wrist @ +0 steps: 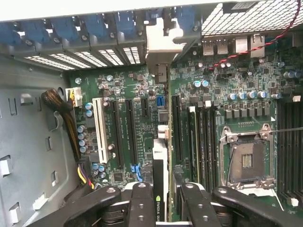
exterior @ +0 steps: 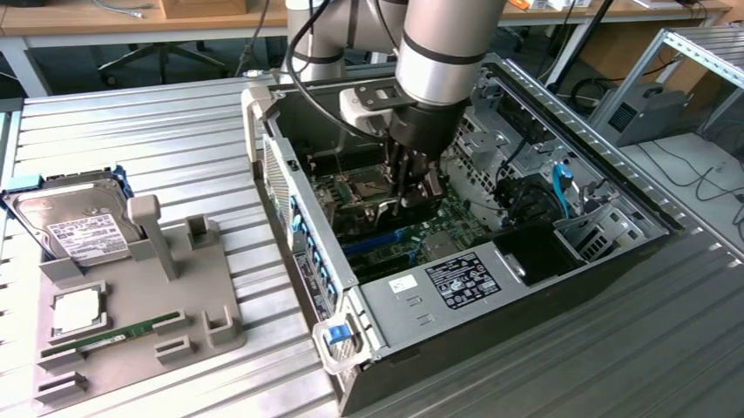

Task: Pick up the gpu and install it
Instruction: 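Insert the gpu into the slot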

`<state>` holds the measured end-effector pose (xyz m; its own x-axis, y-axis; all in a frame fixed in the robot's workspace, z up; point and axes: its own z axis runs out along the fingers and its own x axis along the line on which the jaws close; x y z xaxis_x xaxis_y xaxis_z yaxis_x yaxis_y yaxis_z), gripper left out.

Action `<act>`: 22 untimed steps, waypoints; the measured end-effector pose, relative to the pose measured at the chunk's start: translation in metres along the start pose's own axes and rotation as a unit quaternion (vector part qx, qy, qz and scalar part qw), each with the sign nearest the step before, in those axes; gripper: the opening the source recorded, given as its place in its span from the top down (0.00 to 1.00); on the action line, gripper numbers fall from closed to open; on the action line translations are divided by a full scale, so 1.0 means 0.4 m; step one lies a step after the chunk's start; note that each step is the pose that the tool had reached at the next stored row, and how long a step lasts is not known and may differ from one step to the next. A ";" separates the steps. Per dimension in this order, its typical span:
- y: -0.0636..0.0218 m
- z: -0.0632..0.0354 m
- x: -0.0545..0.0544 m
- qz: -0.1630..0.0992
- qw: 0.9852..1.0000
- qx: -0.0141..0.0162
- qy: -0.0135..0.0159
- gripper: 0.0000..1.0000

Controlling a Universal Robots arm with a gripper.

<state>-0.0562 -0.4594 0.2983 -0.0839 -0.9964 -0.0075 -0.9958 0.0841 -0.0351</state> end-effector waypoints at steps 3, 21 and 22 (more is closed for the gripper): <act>-0.014 0.000 -0.001 -0.018 1.000 -0.016 0.001 0.73; -0.013 0.000 -0.011 -0.024 1.000 -0.017 0.001 0.73; -0.013 0.001 -0.011 -0.025 1.000 -0.017 0.001 0.73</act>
<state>-0.0505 -0.4554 0.2984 -0.0350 -0.9994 -0.0048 -0.9994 0.0350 -0.0017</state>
